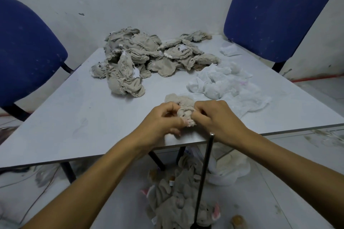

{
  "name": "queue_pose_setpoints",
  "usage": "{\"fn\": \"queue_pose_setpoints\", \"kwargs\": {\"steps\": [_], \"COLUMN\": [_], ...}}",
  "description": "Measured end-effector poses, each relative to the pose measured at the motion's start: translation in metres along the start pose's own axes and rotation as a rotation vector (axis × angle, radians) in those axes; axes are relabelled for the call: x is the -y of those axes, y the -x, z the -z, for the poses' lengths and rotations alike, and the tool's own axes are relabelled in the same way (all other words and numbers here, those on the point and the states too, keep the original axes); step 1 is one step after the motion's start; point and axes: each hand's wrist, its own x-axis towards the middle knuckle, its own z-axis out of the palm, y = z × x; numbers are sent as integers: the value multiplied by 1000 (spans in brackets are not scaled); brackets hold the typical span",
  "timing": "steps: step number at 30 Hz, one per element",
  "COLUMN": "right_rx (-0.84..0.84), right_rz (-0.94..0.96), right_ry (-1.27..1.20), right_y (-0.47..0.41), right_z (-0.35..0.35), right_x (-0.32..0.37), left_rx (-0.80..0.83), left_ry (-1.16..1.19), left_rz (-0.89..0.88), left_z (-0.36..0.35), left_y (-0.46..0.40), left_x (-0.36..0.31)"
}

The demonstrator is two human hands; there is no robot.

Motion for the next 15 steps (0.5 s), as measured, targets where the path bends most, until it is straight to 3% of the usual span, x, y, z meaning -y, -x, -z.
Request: {"fn": "queue_pose_setpoints", "kwargs": {"steps": [2, 7, 11, 13, 15], "right_rx": [-4, 99, 204, 189, 151], "right_rz": [-33, -31, -17, -52, -88], "right_ry": [-7, -21, 32, 53, 60], "right_y": [-2, 0, 5, 6, 4], "right_z": [3, 4, 4, 6, 8], "right_x": [2, 9, 12, 11, 10], "left_rx": [31, -189, -344, -238, -4], "left_ry": [-85, -47, -185, -182, -42], "left_rz": [-46, -43, -101, -105, -56], "left_z": [4, -3, -11, -7, 1], "left_y": [1, 2, 3, 1, 2], "left_x": [0, -4, 2, 0, -5]}}
